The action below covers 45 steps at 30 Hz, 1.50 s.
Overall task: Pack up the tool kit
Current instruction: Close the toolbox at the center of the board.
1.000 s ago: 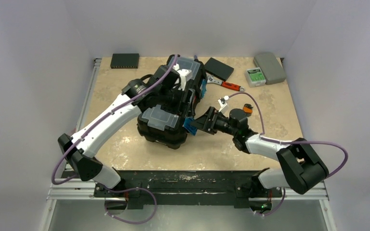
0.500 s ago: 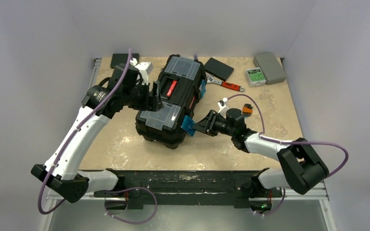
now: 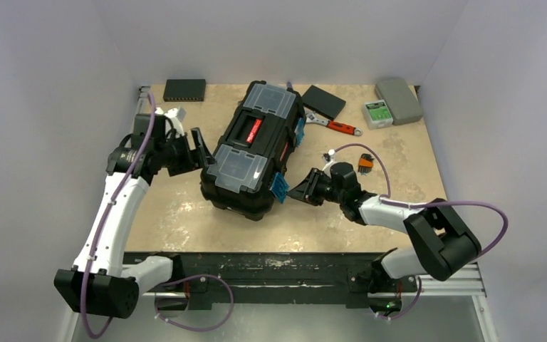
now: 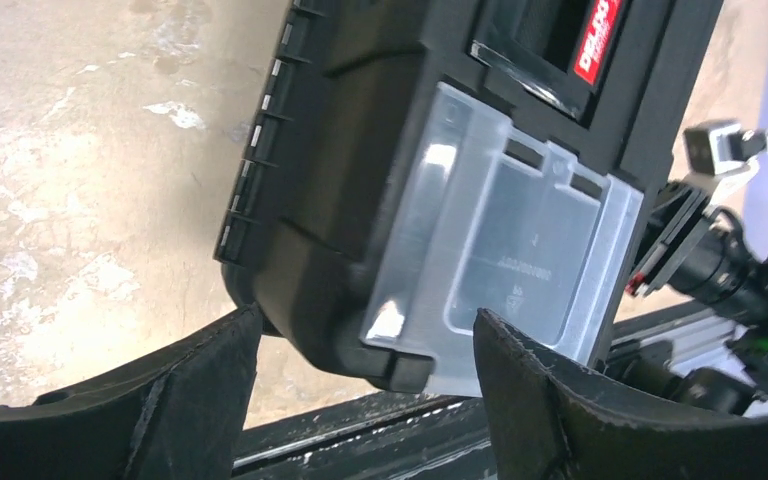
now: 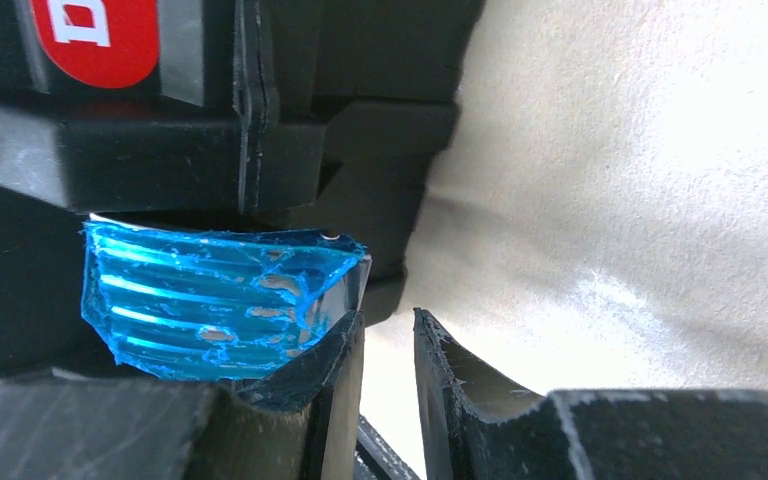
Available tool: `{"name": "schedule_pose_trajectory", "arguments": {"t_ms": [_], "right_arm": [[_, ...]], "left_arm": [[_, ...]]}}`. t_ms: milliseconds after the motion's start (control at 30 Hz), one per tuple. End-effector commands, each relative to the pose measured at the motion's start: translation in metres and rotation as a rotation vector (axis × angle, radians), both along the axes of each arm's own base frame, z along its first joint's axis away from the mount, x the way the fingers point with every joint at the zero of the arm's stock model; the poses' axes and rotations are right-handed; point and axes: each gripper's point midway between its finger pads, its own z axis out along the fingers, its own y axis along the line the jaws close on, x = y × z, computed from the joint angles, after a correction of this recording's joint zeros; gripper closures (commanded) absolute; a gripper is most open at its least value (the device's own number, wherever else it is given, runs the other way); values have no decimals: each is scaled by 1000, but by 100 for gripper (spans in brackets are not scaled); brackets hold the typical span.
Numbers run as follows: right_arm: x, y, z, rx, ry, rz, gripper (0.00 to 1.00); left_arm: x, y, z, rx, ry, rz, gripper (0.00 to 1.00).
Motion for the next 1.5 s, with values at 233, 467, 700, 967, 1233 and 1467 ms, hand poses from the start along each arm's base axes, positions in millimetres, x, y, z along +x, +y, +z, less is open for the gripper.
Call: {"name": "schedule_pose_trajectory", "arguments": {"t_ms": [233, 467, 700, 967, 1233, 1467], "right_arm": [[13, -14, 5, -176, 45, -93, 97], [3, -32, -2, -381, 112, -249, 100], [3, -34, 0, -486, 150, -295, 100], [8, -12, 5, -490, 135, -265, 100], [5, 2, -8, -560, 182, -237, 100], [7, 24, -13, -556, 170, -161, 100]], "left_arm": [[26, 39, 31, -156, -131, 176, 26], [44, 62, 6, -162, -61, 345, 40], [50, 77, -17, -153, -40, 482, 99], [57, 75, -70, -141, 14, 542, 100], [74, 40, -109, -45, 44, 426, 100], [81, 16, -125, -95, 31, 295, 100]]}}
